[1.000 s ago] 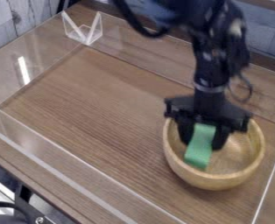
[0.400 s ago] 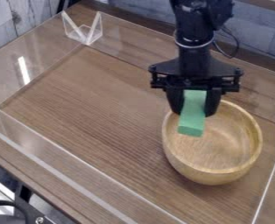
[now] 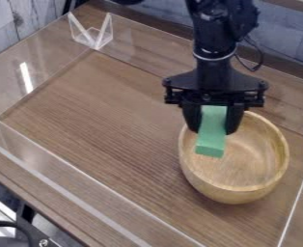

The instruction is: Move green stick from inside the wooden bowl to the table next to it

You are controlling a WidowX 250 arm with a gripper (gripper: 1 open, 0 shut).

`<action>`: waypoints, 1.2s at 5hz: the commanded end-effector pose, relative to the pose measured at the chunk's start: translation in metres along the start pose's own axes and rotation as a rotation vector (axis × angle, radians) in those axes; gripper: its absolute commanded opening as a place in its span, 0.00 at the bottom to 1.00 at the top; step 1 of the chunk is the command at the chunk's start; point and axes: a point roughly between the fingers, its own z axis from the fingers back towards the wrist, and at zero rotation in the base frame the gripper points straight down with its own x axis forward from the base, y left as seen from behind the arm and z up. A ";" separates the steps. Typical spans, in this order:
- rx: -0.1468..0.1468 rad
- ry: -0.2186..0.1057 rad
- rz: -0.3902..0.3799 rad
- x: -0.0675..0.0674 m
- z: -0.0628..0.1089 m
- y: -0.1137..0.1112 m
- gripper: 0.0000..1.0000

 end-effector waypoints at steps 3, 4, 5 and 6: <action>-0.038 -0.023 -0.080 0.008 0.021 0.017 0.00; -0.031 -0.029 -0.032 0.013 0.018 0.016 0.00; -0.023 -0.035 0.016 0.017 0.015 0.016 0.00; -0.020 -0.036 0.033 0.015 0.019 0.025 0.00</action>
